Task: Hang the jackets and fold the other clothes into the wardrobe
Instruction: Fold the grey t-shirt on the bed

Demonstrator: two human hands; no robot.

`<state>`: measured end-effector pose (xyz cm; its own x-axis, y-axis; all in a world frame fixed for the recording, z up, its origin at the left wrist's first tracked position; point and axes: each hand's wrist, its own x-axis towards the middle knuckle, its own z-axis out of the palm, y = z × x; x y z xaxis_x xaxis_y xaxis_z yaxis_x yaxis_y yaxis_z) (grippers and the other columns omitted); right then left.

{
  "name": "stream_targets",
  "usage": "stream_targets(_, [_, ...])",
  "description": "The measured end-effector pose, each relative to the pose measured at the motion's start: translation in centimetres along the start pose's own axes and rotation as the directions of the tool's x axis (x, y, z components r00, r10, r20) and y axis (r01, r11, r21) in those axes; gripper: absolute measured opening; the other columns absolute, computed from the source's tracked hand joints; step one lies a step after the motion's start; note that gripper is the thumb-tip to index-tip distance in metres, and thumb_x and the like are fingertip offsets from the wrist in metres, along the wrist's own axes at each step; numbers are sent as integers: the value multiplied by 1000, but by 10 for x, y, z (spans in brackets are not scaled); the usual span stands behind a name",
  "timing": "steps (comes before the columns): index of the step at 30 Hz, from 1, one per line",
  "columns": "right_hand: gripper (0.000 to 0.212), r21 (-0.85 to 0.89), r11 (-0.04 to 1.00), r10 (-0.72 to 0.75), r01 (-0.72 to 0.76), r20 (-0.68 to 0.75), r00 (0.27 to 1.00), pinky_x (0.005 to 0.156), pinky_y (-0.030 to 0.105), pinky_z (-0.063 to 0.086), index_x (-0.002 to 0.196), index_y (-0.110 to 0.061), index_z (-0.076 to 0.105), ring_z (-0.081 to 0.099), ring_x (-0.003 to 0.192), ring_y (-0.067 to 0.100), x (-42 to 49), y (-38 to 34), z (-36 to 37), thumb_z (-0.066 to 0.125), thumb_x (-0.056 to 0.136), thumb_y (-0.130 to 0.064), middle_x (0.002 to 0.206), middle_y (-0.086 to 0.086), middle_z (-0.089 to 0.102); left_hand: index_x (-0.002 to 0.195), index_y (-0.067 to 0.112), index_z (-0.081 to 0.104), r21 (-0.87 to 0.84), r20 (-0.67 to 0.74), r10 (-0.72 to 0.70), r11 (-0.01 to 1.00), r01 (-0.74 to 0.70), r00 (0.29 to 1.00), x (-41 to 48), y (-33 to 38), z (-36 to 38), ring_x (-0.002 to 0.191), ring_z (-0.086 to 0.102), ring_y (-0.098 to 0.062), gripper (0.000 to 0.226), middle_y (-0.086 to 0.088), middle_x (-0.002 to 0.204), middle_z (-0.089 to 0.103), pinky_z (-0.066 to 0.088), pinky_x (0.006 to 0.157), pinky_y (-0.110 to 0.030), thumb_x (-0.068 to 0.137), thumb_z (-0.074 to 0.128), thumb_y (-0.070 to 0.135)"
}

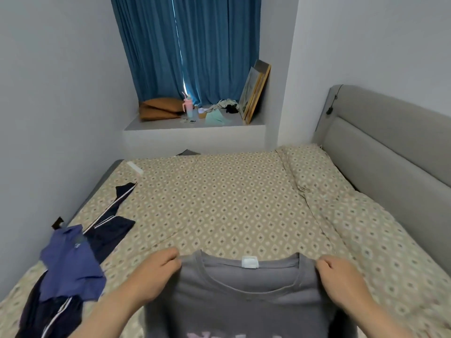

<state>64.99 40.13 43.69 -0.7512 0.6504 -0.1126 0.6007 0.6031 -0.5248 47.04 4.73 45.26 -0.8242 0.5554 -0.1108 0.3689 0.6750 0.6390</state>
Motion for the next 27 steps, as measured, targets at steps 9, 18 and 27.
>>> stream_targets(9, [28,-74,972,226,-222,62,972,51,32,33,69,-15,50,53,63,16,80,35,115,43,96,-16,67,2,57,72,19,41,-61,140,-225,970,235,964,110,-107,108,66,50,-13,25,1,67,50,39,66,-33,95,51,20])
stream_targets(18, [30,-121,977,184,-174,80,980,56,34,36,72,-19,53,51,67,18,202,67,236,45,100,-22,75,0,53,73,27,42,47,180,-292,956,289,939,197,-198,196,64,53,-7,30,1,67,56,36,57,-27,100,46,38])
stream_targets(27, [43,-138,990,50,-31,133,990,53,28,38,64,-24,55,51,61,6,338,136,392,42,101,-43,66,-7,56,72,28,35,296,-118,-330,889,350,937,323,-297,304,54,47,-5,32,6,58,51,28,48,-26,100,36,44])
